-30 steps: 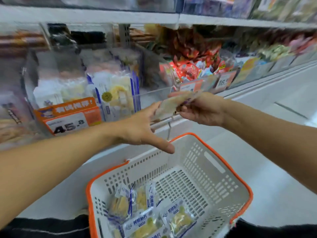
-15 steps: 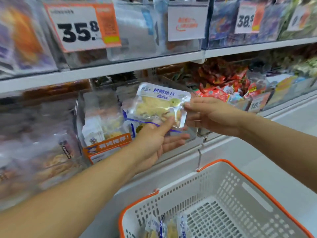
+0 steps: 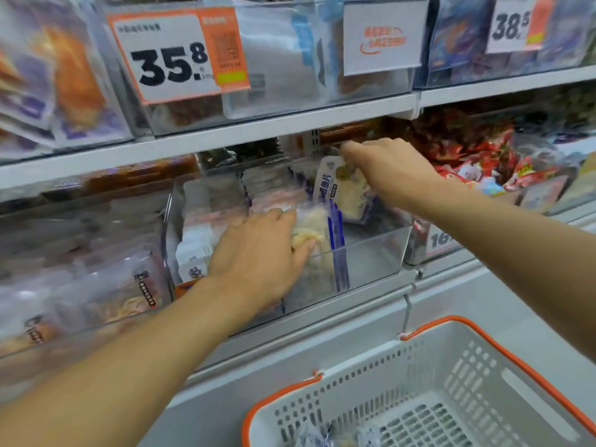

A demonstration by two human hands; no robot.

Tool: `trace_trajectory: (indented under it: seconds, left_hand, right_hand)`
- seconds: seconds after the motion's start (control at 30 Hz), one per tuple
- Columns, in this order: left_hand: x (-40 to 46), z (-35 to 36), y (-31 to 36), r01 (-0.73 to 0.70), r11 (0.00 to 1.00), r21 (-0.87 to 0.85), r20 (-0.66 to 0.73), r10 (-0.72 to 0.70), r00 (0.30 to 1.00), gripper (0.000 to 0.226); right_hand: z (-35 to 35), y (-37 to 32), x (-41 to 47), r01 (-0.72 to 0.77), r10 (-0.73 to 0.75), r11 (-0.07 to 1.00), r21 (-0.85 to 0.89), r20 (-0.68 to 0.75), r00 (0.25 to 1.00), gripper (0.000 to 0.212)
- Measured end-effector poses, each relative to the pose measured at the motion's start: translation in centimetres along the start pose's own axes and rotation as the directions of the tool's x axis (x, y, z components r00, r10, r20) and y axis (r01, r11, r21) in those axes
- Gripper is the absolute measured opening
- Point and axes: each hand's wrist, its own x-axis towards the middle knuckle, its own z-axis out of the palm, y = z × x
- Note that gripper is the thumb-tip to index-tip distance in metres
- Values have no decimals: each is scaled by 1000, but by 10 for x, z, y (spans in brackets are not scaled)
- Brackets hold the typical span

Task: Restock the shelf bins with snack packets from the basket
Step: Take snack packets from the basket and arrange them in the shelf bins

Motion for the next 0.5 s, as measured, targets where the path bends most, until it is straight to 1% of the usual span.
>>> trace_trajectory:
  seconds: [0.07, 0.1, 0.13, 0.17, 0.2, 0.27, 0.3, 0.33, 0.37, 0.4, 0.43, 0.47, 0.5]
  left_hand:
    - [2, 1, -1, 5, 1000, -2, -3, -5, 1000, 44]
    - [3, 1, -1, 14, 1000, 4, 3, -14, 1000, 46]
    - [5, 2, -2, 16, 1000, 8, 5, -16, 1000, 48]
    - [6, 2, -1, 16, 1000, 13, 10, -16, 1000, 48]
    - [7, 3, 0, 19, 1000, 23, 21, -19, 1000, 47]
    - [8, 4, 1, 23, 999, 40, 23, -24, 999, 47]
    - [9, 4, 1, 22, 999, 42, 17, -23, 1000, 47]
    - [9, 3, 1, 18, 999, 40, 19, -19, 1000, 47]
    - [9, 3, 1, 18, 999, 31, 15, -18, 1000, 47]
    - [8, 4, 1, 16, 1000, 27, 7, -16, 1000, 46]
    - [8, 5, 1, 11, 1000, 29, -1, -11, 1000, 45]
    - [8, 5, 1, 10, 999, 30, -8, -10, 1000, 43]
    - [8, 6, 1, 10, 999, 32, -12, -10, 1000, 42]
  right_hand:
    - [14, 5, 24, -16, 8, 997, 76, 95, 995, 27]
    - [20, 6, 34, -9, -13, 992, 129, 164, 986, 26]
    - [24, 7, 42, -13, -29, 986, 163, 252, 967, 30]
    - [30, 8, 49, -7, -49, 985, 171, 322, 945, 33]
    - [36, 8, 54, 9, -63, 990, 142, 378, 924, 33]
    - [39, 8, 62, 24, -54, 997, 78, 407, 912, 22]
    - [35, 6, 65, 27, -47, 998, 58, 379, 924, 18]
    - [28, 3, 66, 56, -65, 998, 38, 299, 952, 16]
    - [21, 2, 70, 65, -65, 998, 10, 177, 982, 15]
    - [16, 0, 72, 38, -37, 999, -8, 82, 996, 14]
    - [16, -3, 72, 13, -14, 999, -39, -26, 1000, 18]
    - [19, -7, 71, 16, -29, 992, -123, -111, 993, 23]
    - [25, -14, 68, 36, -66, 978, -206, -142, 988, 26]
